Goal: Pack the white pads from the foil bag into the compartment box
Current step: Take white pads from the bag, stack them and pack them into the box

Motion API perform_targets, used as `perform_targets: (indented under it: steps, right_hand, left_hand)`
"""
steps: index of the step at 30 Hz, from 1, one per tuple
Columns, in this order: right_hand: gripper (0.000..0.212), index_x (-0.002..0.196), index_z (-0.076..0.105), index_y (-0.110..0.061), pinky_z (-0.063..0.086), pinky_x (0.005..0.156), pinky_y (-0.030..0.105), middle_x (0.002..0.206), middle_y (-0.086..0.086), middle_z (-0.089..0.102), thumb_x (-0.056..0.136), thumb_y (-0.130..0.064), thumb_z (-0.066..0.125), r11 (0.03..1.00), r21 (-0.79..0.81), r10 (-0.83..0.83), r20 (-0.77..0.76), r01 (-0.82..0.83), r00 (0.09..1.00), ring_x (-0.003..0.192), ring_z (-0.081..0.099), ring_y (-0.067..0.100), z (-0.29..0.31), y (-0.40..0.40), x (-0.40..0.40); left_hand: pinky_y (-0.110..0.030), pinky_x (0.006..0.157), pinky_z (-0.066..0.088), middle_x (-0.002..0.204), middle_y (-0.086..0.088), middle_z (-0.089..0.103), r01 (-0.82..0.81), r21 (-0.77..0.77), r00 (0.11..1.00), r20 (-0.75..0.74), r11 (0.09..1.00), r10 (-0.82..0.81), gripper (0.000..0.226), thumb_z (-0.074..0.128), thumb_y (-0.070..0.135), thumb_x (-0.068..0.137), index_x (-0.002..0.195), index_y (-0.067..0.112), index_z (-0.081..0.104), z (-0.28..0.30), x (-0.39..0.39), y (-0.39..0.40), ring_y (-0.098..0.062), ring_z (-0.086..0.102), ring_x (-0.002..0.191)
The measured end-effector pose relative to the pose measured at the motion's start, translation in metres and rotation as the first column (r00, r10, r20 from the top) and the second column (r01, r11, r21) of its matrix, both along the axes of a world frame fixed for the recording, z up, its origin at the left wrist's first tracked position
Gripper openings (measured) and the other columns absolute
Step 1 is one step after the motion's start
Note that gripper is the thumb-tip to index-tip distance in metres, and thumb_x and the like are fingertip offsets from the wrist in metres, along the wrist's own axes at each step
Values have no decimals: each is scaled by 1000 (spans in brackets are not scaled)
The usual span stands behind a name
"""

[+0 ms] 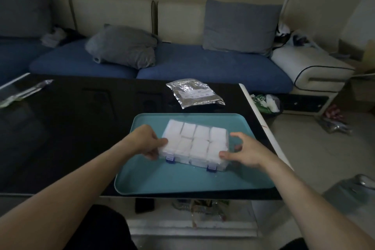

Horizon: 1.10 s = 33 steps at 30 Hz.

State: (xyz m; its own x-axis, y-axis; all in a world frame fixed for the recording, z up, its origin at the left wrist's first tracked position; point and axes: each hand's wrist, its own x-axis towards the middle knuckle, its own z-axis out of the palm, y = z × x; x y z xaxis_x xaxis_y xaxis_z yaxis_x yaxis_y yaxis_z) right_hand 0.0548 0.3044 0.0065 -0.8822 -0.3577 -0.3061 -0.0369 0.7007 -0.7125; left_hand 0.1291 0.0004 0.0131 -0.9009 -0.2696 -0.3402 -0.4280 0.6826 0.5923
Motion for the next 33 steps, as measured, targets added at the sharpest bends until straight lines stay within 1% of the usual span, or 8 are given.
perform_targets:
  steps: [4, 7, 10, 13, 17, 23, 26, 33]
  right_hand:
    - [50, 114, 54, -13, 61, 79, 52, 81, 14, 76, 78, -24, 86, 981, -86, -164, 135, 176, 977, 68, 75, 32, -5, -7, 8]
    - [38, 108, 57, -13, 61, 81, 52, 72, 12, 76, 83, -25, 83, 949, -188, -238, 105, 254, 966, 66, 75, 31, -13, -9, 12]
    - [36, 113, 62, -16, 61, 82, 46, 82, 4, 76, 88, -39, 76, 947, -198, -268, -59, 251, 962, 74, 75, 25, -17, -17, 14]
    - [46, 122, 59, -31, 51, 69, 23, 88, -13, 66, 82, -44, 79, 988, -116, -123, -183, 103, 975, 77, 67, 10, -14, -23, 15]
    - [50, 126, 66, -19, 39, 53, 5, 77, -21, 58, 81, -33, 83, 995, -72, -86, -311, 67, 947, 67, 54, -6, -19, -26, 11]
    - [51, 124, 66, -14, 34, 51, 10, 85, -8, 61, 82, -39, 81, 994, -16, -105, -440, 109, 892, 75, 57, 11, -20, -32, 12]
    - [60, 126, 62, -14, 39, 63, 24, 94, -1, 68, 78, -43, 83, 993, -19, -110, -458, 114, 882, 85, 64, 18, -23, -35, 11]
    - [55, 132, 59, -15, 43, 68, 26, 101, 3, 72, 85, -37, 78, 983, -66, -181, -467, 169, 866, 89, 66, 20, -31, -37, 7]
  left_hand:
    - [-29, 81, 59, 63, -6, 73, -62, -57, 997, -42, 996, 60, 42, 65, 35, 93, 71, 2, 77, 1, 1, 5, -14, 73, 63]
    - [-21, 68, 56, 60, -3, 72, -131, -65, 987, -106, 989, 124, 37, 63, 28, 94, 69, 4, 75, 0, 2, 12, -12, 71, 59]
    - [-19, 58, 50, 60, -5, 72, -182, -54, 970, -171, 982, 170, 38, 57, 23, 93, 64, 4, 72, 0, 0, 19, -12, 67, 58]
    - [-30, 63, 52, 64, -8, 71, -160, -75, 976, -160, 984, 147, 35, 55, 20, 90, 66, -2, 68, -1, -4, 22, -28, 67, 71]
    - [-36, 65, 52, 81, -16, 70, -89, -146, 984, -165, 985, 64, 24, 62, 20, 83, 82, -3, 68, -6, -3, 20, -33, 66, 80]
    - [-40, 68, 55, 79, -12, 70, -114, -253, 952, -305, 961, 33, 28, 73, 31, 80, 85, 5, 63, -15, -2, 18, -33, 66, 79]
    - [-44, 75, 55, 83, -14, 71, -125, -284, 942, -335, 951, 24, 33, 71, 35, 81, 96, 6, 63, -16, -3, 17, -35, 66, 85]
    - [-42, 70, 56, 80, -9, 70, -163, -294, 927, -372, 942, 45, 36, 75, 41, 79, 95, 10, 63, -20, -4, 15, -30, 67, 78]
